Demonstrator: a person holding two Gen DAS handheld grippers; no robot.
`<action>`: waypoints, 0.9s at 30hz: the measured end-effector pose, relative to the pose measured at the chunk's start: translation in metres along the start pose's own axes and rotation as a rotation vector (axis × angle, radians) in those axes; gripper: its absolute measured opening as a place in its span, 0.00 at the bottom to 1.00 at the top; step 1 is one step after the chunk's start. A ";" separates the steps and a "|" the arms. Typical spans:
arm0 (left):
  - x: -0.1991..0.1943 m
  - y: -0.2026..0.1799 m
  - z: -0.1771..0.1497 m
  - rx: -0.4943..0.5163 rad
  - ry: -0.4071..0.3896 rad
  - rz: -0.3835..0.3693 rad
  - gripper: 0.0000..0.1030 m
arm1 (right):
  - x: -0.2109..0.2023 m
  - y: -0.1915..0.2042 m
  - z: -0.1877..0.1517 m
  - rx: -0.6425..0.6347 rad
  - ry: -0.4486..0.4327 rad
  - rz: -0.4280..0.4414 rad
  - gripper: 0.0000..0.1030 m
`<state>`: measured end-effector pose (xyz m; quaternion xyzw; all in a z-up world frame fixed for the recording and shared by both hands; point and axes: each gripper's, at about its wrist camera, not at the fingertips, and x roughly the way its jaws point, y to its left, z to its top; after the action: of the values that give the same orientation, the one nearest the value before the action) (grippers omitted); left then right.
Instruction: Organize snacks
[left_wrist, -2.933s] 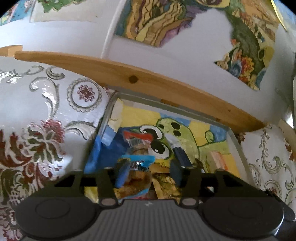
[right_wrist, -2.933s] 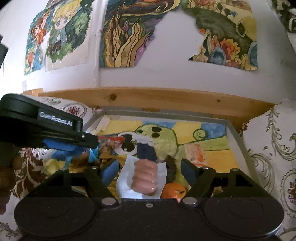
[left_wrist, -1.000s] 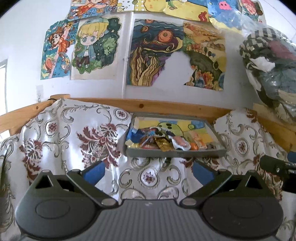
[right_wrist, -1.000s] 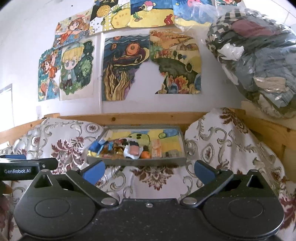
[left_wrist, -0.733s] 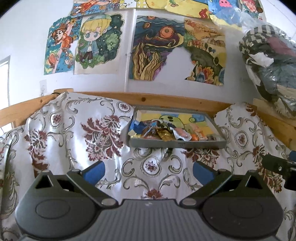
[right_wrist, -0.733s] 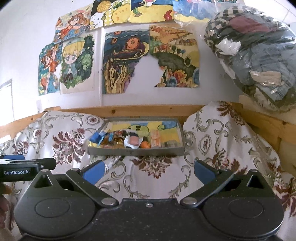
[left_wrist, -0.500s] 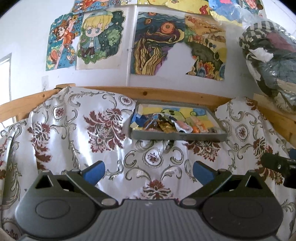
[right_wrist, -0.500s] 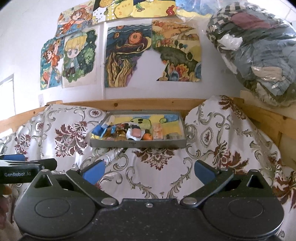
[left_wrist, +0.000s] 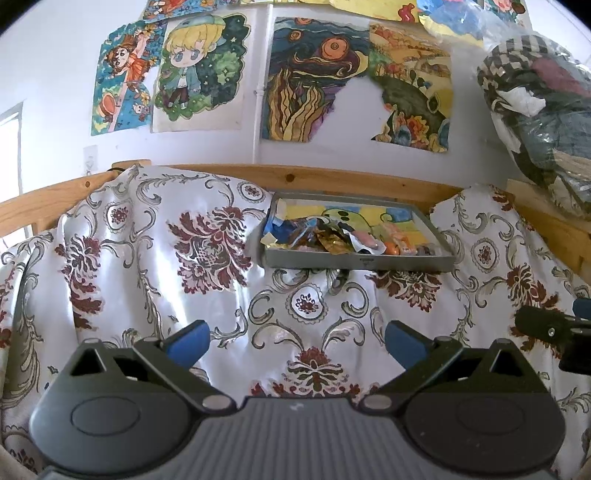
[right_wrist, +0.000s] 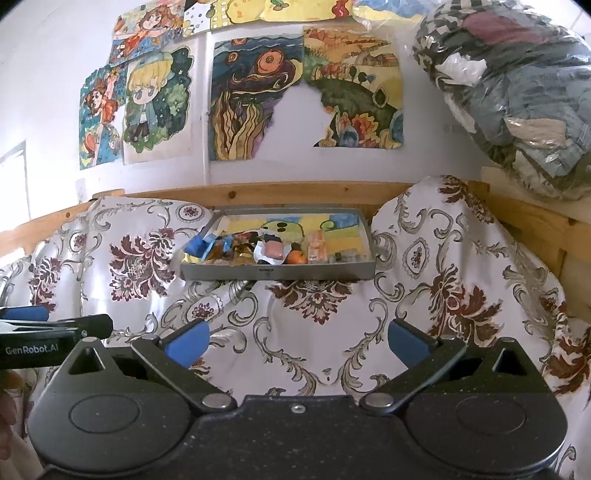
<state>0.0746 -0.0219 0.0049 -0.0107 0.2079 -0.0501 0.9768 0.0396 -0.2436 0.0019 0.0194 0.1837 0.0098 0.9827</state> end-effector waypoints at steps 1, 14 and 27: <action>0.000 0.000 0.000 -0.001 -0.001 0.001 1.00 | 0.000 0.000 0.000 -0.001 0.003 0.000 0.99; 0.000 0.000 -0.003 -0.019 0.015 0.001 1.00 | 0.001 0.000 -0.001 -0.002 0.006 0.000 0.99; 0.001 0.001 -0.006 -0.027 0.032 0.002 1.00 | 0.001 0.001 -0.001 -0.002 0.008 0.000 0.99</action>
<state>0.0729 -0.0213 -0.0007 -0.0226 0.2240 -0.0465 0.9732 0.0401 -0.2429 0.0001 0.0182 0.1874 0.0101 0.9821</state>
